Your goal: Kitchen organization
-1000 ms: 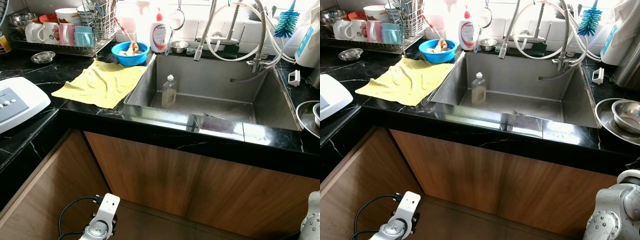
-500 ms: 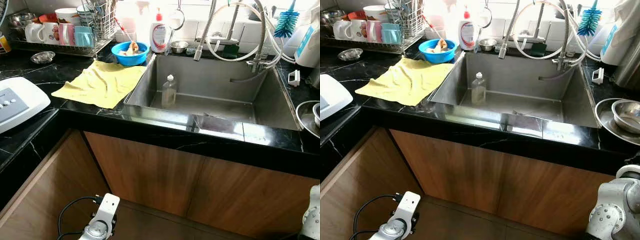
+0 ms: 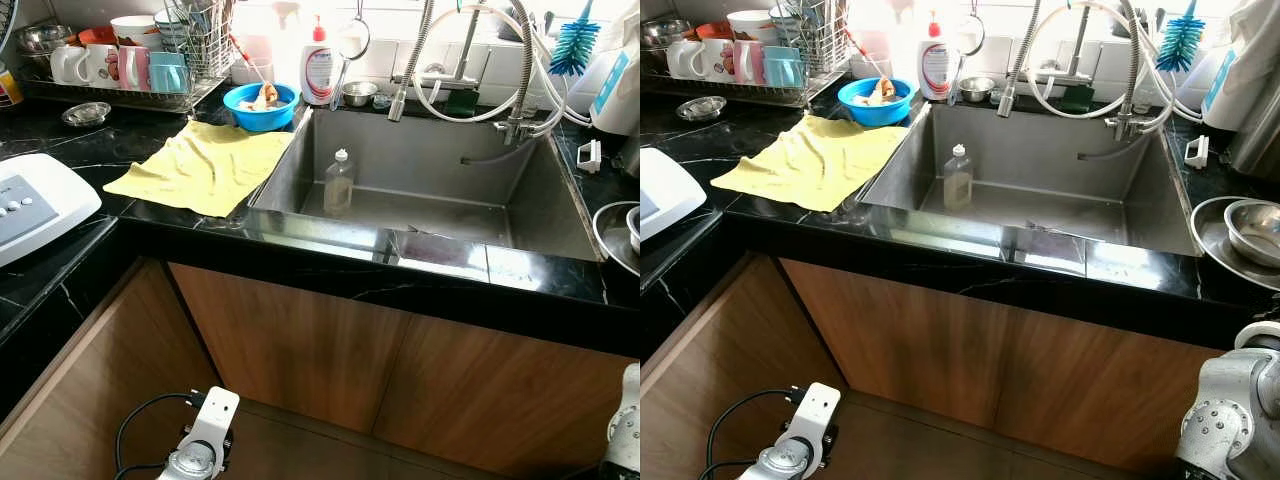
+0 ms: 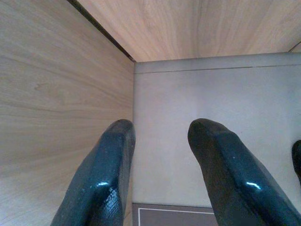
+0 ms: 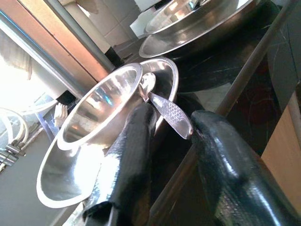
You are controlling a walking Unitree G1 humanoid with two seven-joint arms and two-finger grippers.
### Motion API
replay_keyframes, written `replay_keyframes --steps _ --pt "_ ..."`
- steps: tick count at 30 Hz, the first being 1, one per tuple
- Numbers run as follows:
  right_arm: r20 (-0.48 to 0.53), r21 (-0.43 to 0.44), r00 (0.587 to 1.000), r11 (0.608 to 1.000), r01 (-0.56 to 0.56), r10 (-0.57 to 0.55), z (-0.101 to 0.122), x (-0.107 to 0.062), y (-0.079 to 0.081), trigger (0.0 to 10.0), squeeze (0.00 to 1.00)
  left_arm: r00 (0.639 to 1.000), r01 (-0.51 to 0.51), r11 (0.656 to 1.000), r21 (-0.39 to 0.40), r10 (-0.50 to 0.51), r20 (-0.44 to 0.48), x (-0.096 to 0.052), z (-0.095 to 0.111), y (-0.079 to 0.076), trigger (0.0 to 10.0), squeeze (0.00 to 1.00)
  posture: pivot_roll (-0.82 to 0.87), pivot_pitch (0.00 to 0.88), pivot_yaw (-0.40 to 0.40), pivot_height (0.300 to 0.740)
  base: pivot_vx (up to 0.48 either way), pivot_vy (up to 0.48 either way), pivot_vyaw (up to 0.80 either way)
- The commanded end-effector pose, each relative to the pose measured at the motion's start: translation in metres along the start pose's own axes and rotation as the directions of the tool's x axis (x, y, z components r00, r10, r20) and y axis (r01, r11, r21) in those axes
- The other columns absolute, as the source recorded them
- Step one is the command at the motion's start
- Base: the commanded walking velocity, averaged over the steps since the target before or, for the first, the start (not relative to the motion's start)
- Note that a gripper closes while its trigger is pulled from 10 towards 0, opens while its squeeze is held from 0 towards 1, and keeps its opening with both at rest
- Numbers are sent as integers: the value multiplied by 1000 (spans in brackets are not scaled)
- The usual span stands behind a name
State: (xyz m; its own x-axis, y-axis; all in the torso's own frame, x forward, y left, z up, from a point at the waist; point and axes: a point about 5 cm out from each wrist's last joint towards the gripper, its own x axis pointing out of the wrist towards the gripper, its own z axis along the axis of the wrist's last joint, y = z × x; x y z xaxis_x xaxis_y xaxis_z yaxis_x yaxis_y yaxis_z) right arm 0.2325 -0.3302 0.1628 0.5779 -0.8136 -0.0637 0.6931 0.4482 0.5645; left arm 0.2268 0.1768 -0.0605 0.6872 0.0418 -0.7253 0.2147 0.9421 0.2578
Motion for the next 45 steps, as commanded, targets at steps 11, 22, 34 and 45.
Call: replay_keyframes --steps 11,22,34,45 --pt "23 1 1000 1000 -12 12 4 3 6 2824 0 1000 -1 1000 0 1 -17 -1 -4 2 10000 0 -100 0 -1 740 0 0 0" --pt "24 4 1000 1000 -10 10 3 3 6 0 0 1000 -1 1000 -1 1 -17 -1 -4 2 10000 0 -99 0 -2 740 0 0 0" --pt "73 -47 995 997 -64 67 9 1 16 0 0 1000 -4 1000 -3 4 -16 0 -3 2 10000 0 -97 0 -3 740 0 0 0" --pt "135 -189 975 971 -147 174 16 -4 33 10000 0 1000 -5 1000 -6 5 -15 0 -3 2 10000 0 -97 0 -6 740 0 0 0"
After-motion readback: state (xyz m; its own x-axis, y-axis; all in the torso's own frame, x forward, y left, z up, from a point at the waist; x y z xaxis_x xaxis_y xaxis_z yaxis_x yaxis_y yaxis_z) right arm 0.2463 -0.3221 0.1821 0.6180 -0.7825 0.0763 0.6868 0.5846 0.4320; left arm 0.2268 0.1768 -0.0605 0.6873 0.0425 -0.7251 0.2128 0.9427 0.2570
